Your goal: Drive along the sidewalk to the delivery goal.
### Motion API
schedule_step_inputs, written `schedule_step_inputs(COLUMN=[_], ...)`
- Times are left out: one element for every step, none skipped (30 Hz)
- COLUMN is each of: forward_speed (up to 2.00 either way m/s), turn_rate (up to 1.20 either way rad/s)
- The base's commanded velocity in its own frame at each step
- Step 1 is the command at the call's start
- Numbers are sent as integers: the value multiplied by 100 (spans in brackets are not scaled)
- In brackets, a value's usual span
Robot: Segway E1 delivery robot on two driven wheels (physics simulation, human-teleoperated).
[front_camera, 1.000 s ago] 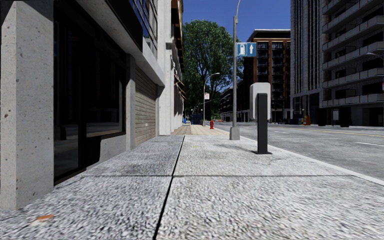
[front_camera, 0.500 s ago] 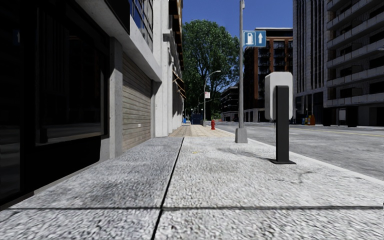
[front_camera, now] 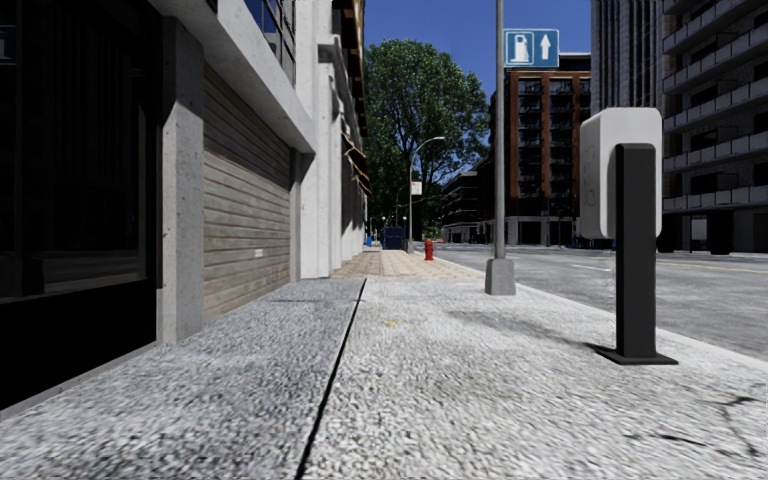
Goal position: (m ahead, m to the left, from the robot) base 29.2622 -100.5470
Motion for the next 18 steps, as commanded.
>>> schedule_step_inputs(forward_speed=[200, 200, 200, 200, 200, 200, 200, 200, 200, 200, 200, 200, 200, 200, 200, 200, 200, 200], turn_rate=[0, 0, 0, 0, 0, 0, 0, 0, 0, 0, 0, 0, 0, 0, 0, 0, 0, 0])
